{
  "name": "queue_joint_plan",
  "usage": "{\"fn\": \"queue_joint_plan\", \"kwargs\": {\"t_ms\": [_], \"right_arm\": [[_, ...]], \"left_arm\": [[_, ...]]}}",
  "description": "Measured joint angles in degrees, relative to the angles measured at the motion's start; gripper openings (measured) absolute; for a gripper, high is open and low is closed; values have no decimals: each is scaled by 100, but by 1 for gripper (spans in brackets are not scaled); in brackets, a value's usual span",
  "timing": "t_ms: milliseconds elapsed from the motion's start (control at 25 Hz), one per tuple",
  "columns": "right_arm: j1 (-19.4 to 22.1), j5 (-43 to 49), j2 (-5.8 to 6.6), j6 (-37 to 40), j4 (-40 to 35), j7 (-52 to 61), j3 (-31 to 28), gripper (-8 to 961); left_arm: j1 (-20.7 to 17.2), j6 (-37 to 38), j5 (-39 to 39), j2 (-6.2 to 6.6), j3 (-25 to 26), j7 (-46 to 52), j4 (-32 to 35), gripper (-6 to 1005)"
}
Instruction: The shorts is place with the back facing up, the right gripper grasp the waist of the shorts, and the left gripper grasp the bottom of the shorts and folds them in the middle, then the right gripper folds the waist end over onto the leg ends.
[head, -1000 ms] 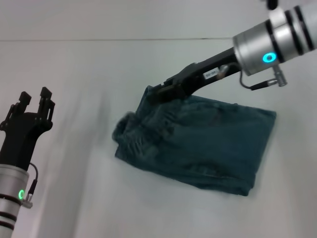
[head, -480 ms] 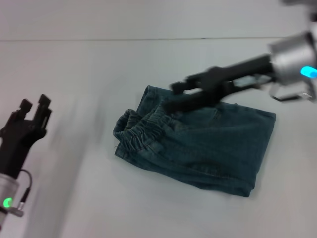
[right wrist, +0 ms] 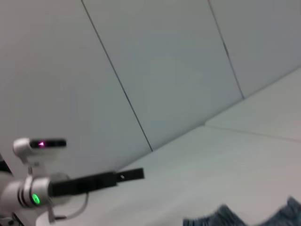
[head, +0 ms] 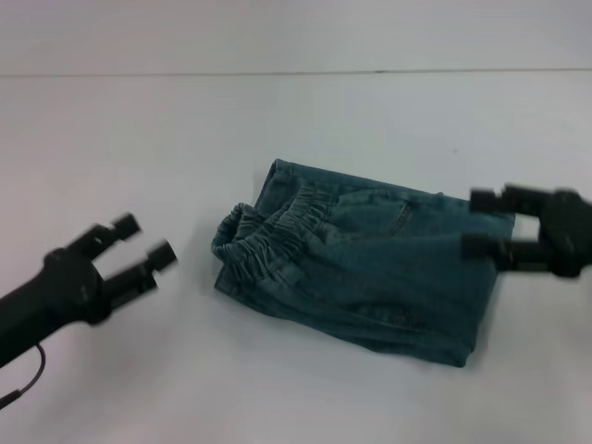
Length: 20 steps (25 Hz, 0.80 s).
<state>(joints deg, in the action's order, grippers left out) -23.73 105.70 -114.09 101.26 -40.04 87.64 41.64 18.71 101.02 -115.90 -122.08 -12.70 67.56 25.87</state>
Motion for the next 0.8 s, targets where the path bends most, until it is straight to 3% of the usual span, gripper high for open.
{"fn": "queue_joint_plan", "kwargs": {"t_ms": [40, 160, 360, 800], "right_arm": [[72, 32, 1, 4, 66, -127, -15, 901], [210, 62, 4, 17, 195, -406, -30, 899], [201, 322, -13, -42, 210, -584, -32, 896], [-29, 794, -82, -236, 216, -684, -2, 890]], "left_arm": [[-10, 154, 1, -12, -318, 192, 324, 717], [13, 187, -1, -22, -546, 380, 499, 821], [249, 116, -197, 9, -956, 705, 599, 885], [458, 42, -438, 98, -1001, 1021, 642, 885]]}}
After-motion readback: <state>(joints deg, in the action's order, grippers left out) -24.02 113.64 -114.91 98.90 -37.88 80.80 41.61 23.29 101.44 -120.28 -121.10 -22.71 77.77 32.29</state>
